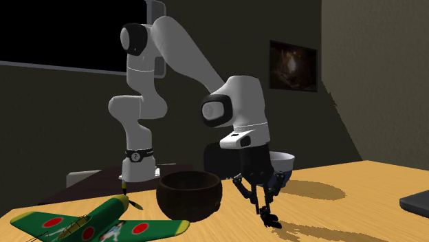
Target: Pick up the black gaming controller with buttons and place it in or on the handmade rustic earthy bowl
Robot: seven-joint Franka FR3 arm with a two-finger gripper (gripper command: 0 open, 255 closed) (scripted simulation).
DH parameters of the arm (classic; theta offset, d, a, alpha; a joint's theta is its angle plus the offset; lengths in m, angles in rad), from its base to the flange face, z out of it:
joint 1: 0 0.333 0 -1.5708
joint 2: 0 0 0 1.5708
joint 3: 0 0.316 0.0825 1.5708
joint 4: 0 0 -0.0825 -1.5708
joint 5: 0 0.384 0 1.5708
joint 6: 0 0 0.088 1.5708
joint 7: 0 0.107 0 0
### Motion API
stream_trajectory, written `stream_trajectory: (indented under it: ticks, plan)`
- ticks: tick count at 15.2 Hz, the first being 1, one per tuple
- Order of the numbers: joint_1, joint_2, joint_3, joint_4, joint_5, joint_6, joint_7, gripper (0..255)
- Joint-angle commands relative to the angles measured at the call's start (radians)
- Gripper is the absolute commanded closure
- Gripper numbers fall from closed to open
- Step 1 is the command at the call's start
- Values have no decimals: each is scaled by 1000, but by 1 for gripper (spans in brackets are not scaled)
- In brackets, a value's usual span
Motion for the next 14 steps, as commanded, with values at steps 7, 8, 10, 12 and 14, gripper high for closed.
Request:
stream_trajectory:
  ticks: [7,8,10,12,14]
  plan:
    - [-14,-32,17,-5,17,-28,-10,255]
    - [-18,-43,22,-5,23,-38,-13,255]
    - [-26,-64,33,-6,36,-57,-20,255]
    - [-35,-85,44,-6,48,-77,-27,255]
    - [-42,-105,53,-6,61,-97,-34,255]
